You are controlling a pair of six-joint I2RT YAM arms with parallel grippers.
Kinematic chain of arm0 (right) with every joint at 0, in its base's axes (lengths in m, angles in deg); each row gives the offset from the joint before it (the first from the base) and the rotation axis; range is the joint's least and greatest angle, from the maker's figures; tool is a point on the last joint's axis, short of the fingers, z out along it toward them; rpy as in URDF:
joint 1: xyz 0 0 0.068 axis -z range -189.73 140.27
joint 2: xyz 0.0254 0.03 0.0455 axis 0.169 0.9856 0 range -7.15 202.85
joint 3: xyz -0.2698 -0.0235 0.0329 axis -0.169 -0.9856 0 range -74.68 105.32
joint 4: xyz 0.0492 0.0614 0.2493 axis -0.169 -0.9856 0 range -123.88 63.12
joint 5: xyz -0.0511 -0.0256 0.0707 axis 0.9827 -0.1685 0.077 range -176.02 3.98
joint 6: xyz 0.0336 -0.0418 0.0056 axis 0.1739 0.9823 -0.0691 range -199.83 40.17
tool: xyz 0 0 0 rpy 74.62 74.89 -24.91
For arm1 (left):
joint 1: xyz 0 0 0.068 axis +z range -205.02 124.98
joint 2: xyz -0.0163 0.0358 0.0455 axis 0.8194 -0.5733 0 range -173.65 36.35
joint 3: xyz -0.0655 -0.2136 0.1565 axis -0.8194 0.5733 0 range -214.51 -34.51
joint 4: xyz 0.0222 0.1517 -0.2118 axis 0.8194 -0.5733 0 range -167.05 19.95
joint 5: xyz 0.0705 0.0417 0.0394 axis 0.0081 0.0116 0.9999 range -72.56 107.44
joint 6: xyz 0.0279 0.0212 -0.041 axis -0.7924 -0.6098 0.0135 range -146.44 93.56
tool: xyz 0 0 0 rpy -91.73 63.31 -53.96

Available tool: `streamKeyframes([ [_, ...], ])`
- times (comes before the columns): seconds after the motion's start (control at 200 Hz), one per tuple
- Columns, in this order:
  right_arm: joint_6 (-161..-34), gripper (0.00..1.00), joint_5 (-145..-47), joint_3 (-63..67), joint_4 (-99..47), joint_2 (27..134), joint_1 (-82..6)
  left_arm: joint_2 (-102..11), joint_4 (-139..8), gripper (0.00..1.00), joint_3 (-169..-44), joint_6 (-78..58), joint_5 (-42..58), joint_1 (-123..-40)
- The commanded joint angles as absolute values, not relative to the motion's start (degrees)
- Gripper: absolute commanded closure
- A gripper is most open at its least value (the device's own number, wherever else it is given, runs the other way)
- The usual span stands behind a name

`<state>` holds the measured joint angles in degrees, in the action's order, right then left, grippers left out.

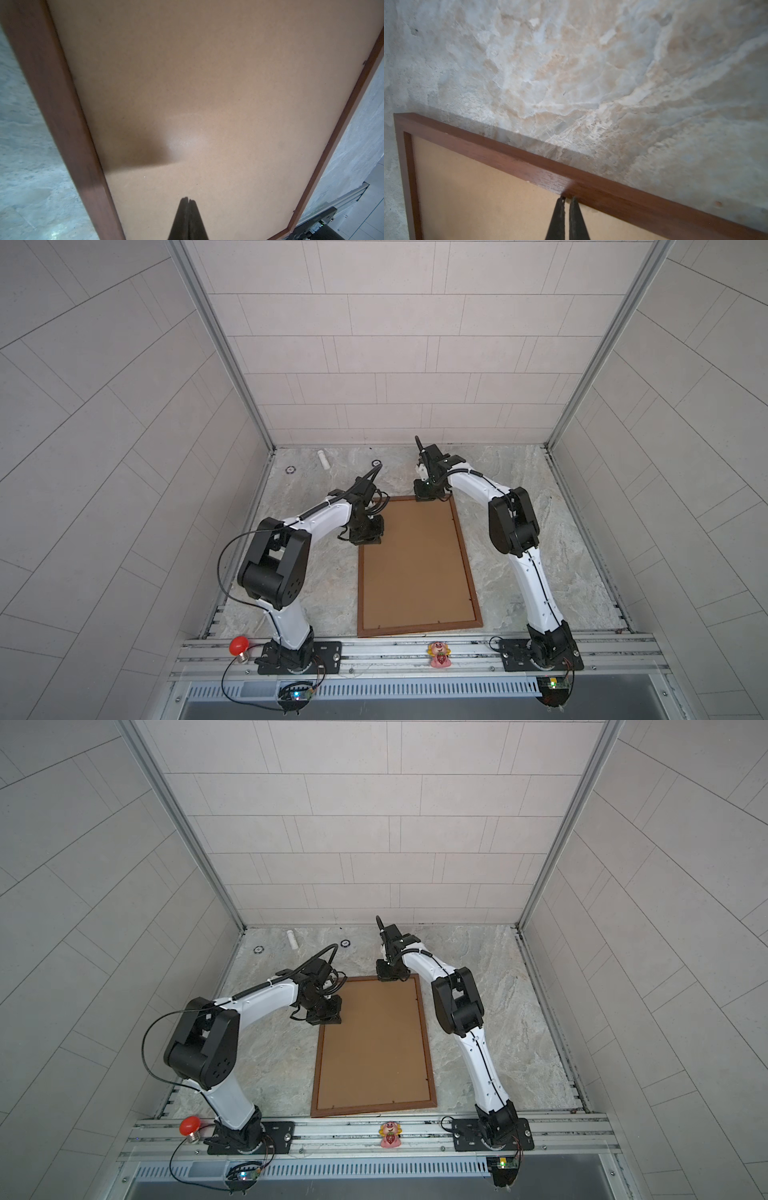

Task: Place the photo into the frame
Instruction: 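Press the left gripper on the frame's side edge while right presses far edge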

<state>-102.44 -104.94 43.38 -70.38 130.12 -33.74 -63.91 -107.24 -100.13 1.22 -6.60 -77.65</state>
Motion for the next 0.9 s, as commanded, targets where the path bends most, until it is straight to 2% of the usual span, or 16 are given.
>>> streamKeyframes([
  [0.0,-101.3,1.00,-103.8,42.8,-72.2,130.8,-34.0,-63.2,-107.2,1.00,-99.2,1.7,-6.6,-77.9],
  [0.52,-101.4,1.00,-102.4,46.3,-71.1,129.2,-33.7,-63.1,-107.0,1.00,-98.9,1.7,-6.6,-77.8],
  [0.896,-101.4,1.00,-103.0,48.1,-72.1,132.1,-33.8,-63.2,-107.1,1.00,-99.1,1.7,-7.0,-77.8],
])
